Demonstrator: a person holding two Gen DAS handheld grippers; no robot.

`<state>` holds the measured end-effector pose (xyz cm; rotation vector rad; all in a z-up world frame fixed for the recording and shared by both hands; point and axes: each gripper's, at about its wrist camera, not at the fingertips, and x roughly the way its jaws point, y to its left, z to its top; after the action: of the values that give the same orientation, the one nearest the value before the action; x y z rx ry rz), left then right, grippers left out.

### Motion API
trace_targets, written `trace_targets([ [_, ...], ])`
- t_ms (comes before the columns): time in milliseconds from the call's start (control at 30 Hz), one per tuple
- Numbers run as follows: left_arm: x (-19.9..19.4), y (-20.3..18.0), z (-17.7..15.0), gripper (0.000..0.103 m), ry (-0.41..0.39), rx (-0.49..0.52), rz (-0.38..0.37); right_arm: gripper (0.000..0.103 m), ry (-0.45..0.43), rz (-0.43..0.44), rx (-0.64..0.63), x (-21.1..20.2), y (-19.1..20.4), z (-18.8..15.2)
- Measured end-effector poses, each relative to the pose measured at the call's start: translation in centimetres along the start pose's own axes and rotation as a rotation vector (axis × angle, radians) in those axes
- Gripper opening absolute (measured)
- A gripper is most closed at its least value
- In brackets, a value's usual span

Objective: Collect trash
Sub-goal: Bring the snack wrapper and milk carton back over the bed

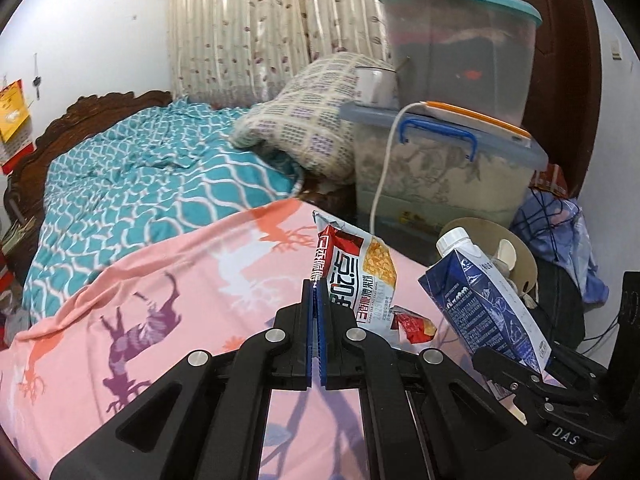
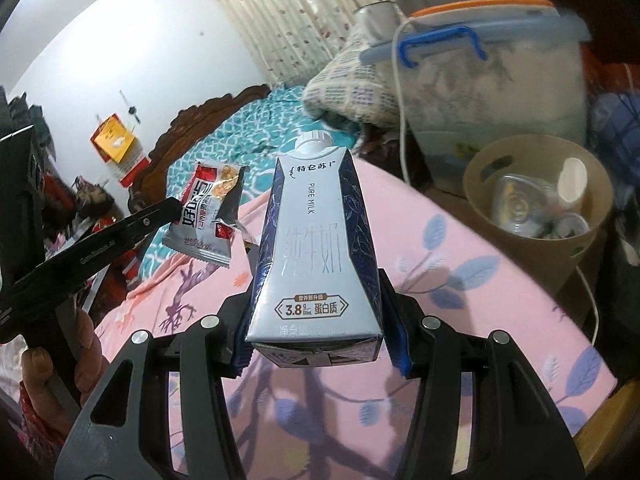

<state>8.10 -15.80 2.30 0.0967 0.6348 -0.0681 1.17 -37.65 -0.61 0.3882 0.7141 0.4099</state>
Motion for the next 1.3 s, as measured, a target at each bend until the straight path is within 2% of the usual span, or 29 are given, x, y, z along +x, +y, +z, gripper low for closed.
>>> trace_targets([
  [500, -2.9, 5.2, -3.5, 0.002, 0.001, -0.072, 0.054, 0.055, 0.062, 0.037, -0.109, 1.0, 6.0, -2.1],
  [667, -3.4, 7.7, -6.4, 0.002, 0.048, -0.11, 0.064, 0.055, 0.14, 0.046, -0.176, 1.9, 8.4, -4.5],
  [900, -4.1, 12.7, -12.3, 0.002, 0.162, -0.241, 0.069, 0.055, 0.28, 0.042, -0.274, 4.2, 11.0, -9.2],
  [1067, -5.1, 15.0, -15.4, 0.002, 0.204, -0.316, 0.077, 0.055, 0.319, 0.042, -0.332, 5.0, 12.7, -11.4],
  [1267, -6.3, 15.8, -17.5, 0.002, 0.22, -0.348, 0.062, 0.057, 0.345, 0.016, -0.37, 5.4, 13.9, -12.9],
  [1300, -6.3, 15.7, -17.6, 0.003, 0.223, -0.352, 0.063, 0.065, 0.347, 0.011, -0.369, 5.2, 13.7, -12.9],
])
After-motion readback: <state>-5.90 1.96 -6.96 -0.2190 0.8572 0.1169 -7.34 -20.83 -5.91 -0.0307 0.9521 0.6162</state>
